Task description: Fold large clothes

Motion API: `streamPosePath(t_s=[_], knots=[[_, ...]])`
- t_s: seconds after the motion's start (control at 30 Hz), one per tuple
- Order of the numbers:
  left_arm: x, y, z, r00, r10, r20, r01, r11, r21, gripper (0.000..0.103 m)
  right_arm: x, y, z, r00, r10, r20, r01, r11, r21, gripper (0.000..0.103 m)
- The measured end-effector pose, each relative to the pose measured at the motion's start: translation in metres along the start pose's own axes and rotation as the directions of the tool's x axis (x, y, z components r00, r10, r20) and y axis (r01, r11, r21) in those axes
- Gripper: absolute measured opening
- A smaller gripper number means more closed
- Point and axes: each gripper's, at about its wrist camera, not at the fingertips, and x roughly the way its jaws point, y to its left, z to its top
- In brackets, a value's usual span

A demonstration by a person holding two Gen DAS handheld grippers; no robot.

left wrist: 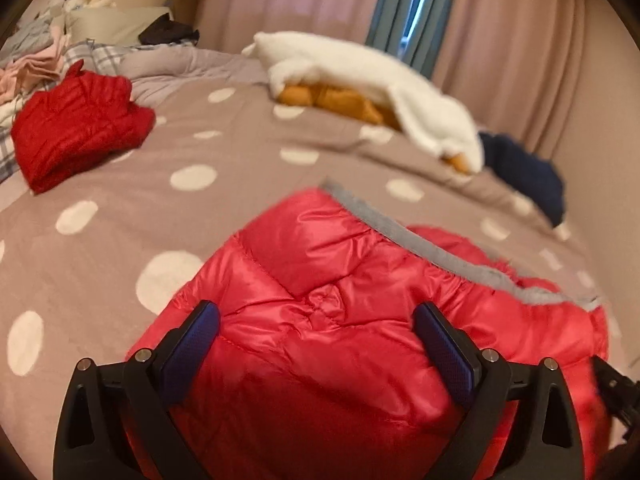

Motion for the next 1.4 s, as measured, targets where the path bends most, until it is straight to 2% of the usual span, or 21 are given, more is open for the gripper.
streamPosePath(t_s=[0.07, 0.1, 0.23, 0.33, 0.6, 0.9, 1.0, 1.1, 1.2, 1.27, 1.33, 1.4], knots=[[0.002, 0.001, -0.007, 0.999, -0.002, 0.037, 0.002, 1.0, -0.003, 0.1, 0.022, -0.008, -0.002, 0.999, -0.008, -0.054, 0.009, 1.0, 0.023, 0.1], [0.001, 0.001, -0.008, 0.999, -0.001, 0.05, 0.002, 1.0, -0.007, 0.1, 0.032, -0.009, -0.003, 0.999, -0.005, -0.054, 0.006, 1.0, 0.022, 0.102], [0.004, 0.008, -0.01, 0.998, -0.022, 0.063, 0.024, 0.999, -0.027, 0.101, 0.05, 0.001, -0.01, 0.998, -0.07, 0.005, 0.07, 0.996, -0.061, 0.103], [0.006, 0.006, -0.012, 0.996, -0.036, 0.079, 0.038, 0.999, -0.022, 0.101, 0.051, 0.003, -0.013, 0.995, -0.092, 0.034, 0.095, 0.992, -0.086, 0.103], [0.01, 0.006, -0.012, 0.996, -0.033, 0.081, 0.035, 0.999, -0.016, 0.101, 0.057, -0.003, -0.016, 0.995, -0.088, 0.054, 0.093, 0.992, -0.087, 0.103], [0.011, 0.001, -0.013, 0.996, 0.002, 0.084, -0.002, 1.0, 0.004, 0.101, 0.062, 0.002, -0.018, 0.991, -0.119, 0.058, 0.125, 0.986, -0.111, 0.103], [0.004, -0.003, -0.013, 0.995, 0.042, 0.091, -0.045, 0.999, 0.03, 0.101, 0.057, 0.005, -0.019, 0.988, -0.138, 0.074, 0.146, 0.983, -0.114, 0.103], [-0.003, 0.0, -0.009, 0.998, 0.028, 0.062, -0.03, 0.999, 0.032, 0.101, 0.049, 0.008, -0.02, 0.984, -0.153, 0.088, 0.163, 0.98, -0.114, 0.103], [-0.019, 0.017, -0.001, 0.999, -0.011, 0.032, 0.012, 0.999, -0.043, 0.101, 0.035, 0.01, -0.018, 0.99, -0.11, 0.092, 0.119, 0.988, -0.094, 0.103], [-0.039, 0.029, 0.001, 0.996, -0.018, 0.088, 0.025, 0.996, -0.083, 0.101, 0.018, 0.014, -0.018, 0.992, -0.031, 0.119, 0.04, 0.996, -0.077, 0.103], [-0.059, 0.044, 0.003, 0.988, 0.03, 0.149, -0.011, 0.992, -0.122, 0.101, -0.001, 0.022, -0.019, 0.988, 0.039, 0.147, -0.027, 0.996, -0.085, 0.103], [-0.067, 0.057, 0.004, 0.983, 0.091, 0.16, -0.065, 0.985, -0.16, 0.101, -0.016, 0.033, -0.023, 0.982, 0.076, 0.175, -0.054, 0.99, -0.13, 0.103]])
